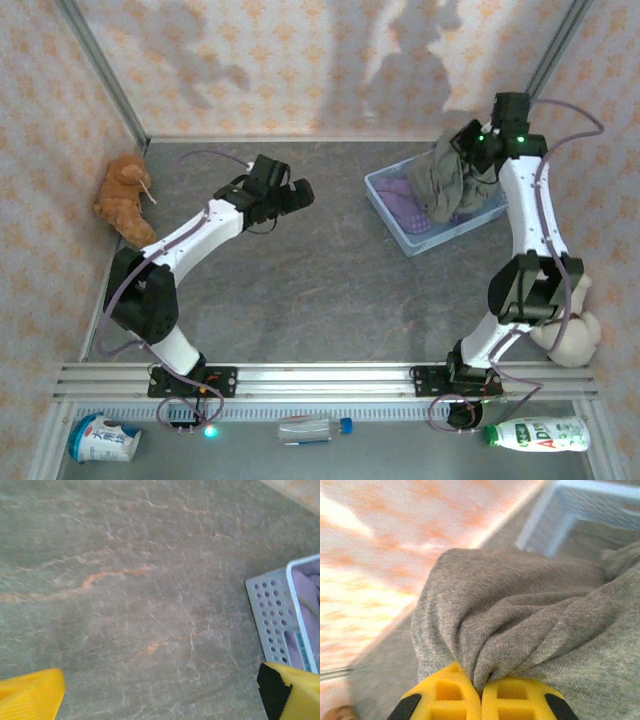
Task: Fold and stack the mixed laundry pile
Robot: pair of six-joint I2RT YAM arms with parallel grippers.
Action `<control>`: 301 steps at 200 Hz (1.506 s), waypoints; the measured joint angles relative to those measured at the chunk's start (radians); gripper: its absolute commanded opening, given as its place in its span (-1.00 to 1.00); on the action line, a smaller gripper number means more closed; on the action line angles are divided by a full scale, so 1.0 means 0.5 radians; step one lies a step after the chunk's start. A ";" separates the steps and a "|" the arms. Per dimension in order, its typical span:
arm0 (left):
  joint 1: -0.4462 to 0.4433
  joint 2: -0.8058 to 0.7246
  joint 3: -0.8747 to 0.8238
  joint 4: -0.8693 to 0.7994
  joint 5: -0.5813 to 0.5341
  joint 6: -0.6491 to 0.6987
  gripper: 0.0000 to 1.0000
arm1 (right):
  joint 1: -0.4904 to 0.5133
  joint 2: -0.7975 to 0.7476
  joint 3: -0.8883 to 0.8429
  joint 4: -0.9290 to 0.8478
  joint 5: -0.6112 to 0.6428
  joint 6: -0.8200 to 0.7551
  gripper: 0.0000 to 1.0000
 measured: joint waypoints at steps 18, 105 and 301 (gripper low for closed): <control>0.047 -0.028 0.000 0.000 -0.002 -0.001 0.99 | 0.050 -0.076 0.169 0.001 -0.123 0.002 -1.00; 0.343 -0.163 -0.006 -0.295 -0.256 -0.134 1.00 | 0.928 -0.021 0.612 0.102 -0.583 0.032 -1.00; 0.235 -0.337 -0.499 -0.141 -0.058 -0.117 0.99 | 1.038 0.869 -0.117 -0.030 0.536 -0.362 0.18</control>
